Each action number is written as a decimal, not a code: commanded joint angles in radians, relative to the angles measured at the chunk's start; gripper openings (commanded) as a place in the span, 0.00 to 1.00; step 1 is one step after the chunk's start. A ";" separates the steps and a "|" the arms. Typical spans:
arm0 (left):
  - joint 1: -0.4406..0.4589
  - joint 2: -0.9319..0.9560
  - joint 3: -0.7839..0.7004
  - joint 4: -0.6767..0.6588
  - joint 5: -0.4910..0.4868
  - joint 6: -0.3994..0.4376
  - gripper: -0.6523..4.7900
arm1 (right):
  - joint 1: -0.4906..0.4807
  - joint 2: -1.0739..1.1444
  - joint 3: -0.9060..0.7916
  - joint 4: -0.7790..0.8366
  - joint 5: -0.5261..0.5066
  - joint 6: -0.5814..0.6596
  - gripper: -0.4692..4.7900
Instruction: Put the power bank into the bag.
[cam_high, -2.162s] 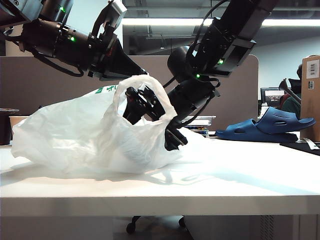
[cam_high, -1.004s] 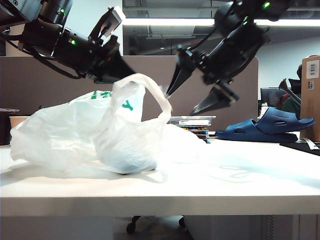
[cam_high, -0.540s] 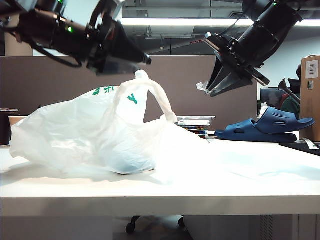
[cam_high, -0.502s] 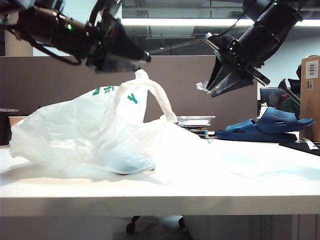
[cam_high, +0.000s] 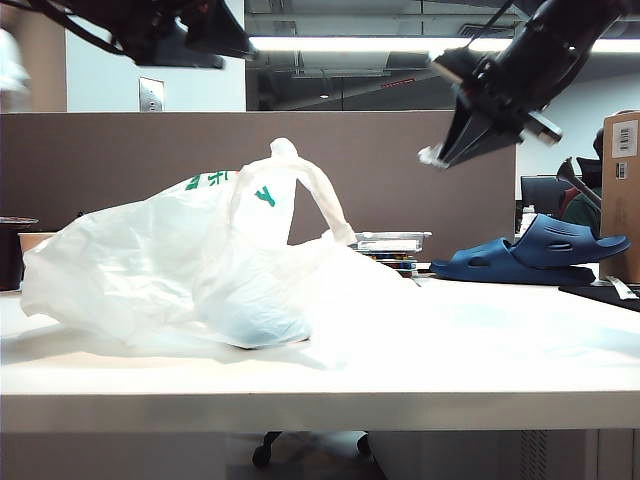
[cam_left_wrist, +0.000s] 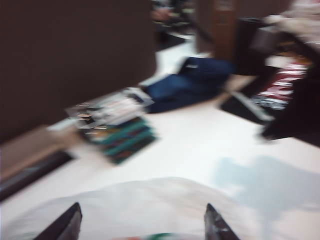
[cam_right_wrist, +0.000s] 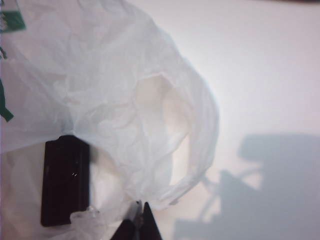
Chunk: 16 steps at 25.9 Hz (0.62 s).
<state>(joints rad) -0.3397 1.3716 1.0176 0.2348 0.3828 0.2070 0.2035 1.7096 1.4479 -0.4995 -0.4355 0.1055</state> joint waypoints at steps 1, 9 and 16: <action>-0.001 -0.036 0.003 0.010 -0.167 0.052 0.69 | -0.026 -0.045 0.004 0.005 0.036 -0.011 0.07; 0.001 -0.117 0.003 0.006 -0.428 0.078 0.42 | -0.121 -0.190 0.003 -0.013 0.113 -0.039 0.07; 0.095 -0.174 0.003 -0.021 -0.411 0.062 0.28 | -0.191 -0.296 0.003 -0.049 0.123 -0.066 0.07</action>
<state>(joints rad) -0.2630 1.2156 1.0176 0.2188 -0.0383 0.2760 0.0219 1.4273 1.4479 -0.5396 -0.3111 0.0509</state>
